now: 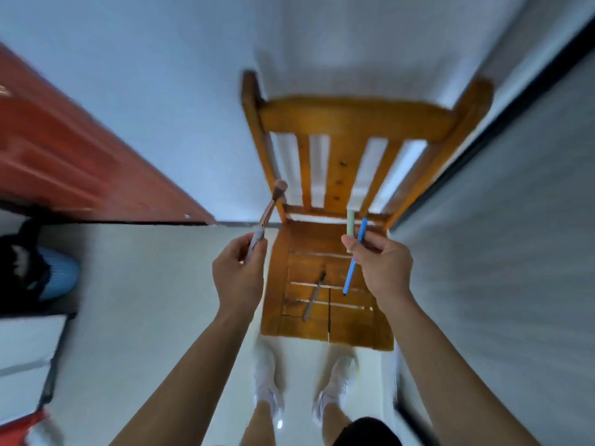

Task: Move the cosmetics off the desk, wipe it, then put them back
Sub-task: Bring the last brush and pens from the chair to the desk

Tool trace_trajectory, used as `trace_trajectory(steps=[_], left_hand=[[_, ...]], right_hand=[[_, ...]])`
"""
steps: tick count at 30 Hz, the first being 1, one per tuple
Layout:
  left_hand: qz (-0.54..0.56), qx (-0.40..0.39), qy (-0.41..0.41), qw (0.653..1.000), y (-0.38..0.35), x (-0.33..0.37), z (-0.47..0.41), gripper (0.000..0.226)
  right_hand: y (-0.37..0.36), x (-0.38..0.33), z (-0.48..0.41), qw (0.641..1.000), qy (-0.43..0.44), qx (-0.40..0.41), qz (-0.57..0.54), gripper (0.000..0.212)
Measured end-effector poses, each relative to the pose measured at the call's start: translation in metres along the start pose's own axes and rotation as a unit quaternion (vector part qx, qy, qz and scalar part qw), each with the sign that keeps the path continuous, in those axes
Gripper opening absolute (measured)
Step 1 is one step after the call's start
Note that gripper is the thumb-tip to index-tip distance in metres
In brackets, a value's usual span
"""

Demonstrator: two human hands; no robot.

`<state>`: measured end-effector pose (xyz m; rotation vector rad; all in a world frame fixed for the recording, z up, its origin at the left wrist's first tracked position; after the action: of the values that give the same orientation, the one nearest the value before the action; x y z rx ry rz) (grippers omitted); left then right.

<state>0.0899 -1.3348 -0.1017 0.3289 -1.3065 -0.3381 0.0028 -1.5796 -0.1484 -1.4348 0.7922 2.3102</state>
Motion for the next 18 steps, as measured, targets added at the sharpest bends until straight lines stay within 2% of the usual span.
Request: trace_trajectory(steps=[4, 9, 12, 15, 18], left_hand=[[0.043, 0.073, -0.03, 0.996, 0.081, 0.059, 0.027, 0.004], [0.113, 0.152, -0.046, 0.981, 0.202, 0.081, 0.058, 0.005], [0.134, 0.211, -0.054, 0.967, 0.295, 0.063, 0.084, 0.013], [0.13, 0.293, -0.054, 0.946, 0.408, 0.025, 0.123, 0.008], [0.106, 0.36, -0.057, 0.925, 0.529, -0.023, 0.178, 0.008]], right_hand=[[-0.027, -0.1, 0.029, 0.995, 0.071, -0.072, -0.026, 0.032], [-0.09, -0.197, 0.1, 0.977, 0.138, -0.159, -0.042, 0.033], [-0.15, -0.24, 0.166, 0.959, 0.186, -0.214, -0.01, 0.029], [-0.226, -0.273, 0.249, 0.93, 0.252, -0.266, 0.03, 0.012], [-0.314, -0.292, 0.348, 0.9, 0.302, -0.312, 0.043, 0.013]])
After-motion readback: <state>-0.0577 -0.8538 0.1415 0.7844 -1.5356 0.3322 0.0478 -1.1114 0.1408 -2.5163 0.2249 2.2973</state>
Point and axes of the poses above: each hand's wrist, its own z-axis away from the middle knuckle, its own y-axis out of the back of the hand, x = y × z, the point moved 6 cm from there along -z, towards the middle knuckle, and after that the axes turned 3 degrees about -x, right-handed, at the moved point
